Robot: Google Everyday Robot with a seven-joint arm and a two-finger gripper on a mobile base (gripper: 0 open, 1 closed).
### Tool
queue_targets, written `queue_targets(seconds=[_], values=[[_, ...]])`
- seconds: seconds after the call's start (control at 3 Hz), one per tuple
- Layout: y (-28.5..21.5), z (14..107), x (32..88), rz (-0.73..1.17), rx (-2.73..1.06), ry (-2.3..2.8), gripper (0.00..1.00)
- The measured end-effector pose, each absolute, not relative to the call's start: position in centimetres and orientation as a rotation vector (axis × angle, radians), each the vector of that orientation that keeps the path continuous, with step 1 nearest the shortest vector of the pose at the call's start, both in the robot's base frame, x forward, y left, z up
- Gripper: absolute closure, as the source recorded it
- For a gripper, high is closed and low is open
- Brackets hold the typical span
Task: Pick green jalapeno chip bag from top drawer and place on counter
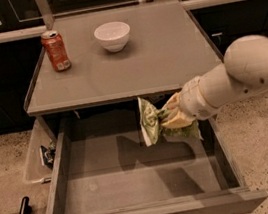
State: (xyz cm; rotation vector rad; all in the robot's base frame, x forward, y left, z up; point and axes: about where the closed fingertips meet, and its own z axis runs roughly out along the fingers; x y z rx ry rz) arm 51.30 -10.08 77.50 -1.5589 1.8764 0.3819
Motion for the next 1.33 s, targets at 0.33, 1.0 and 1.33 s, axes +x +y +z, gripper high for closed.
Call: queue_targets(seconds=[0.33, 1.0, 1.33], values=[[-12.3, 83.5, 52.0, 0.335, -1.565, 1.829, 1.00], [-12.1, 84.5, 52.9, 0.288, -1.590, 1.811, 1.00], [-11.8, 87.2, 55.2, 0.232, -1.632, 1.747, 1.00]])
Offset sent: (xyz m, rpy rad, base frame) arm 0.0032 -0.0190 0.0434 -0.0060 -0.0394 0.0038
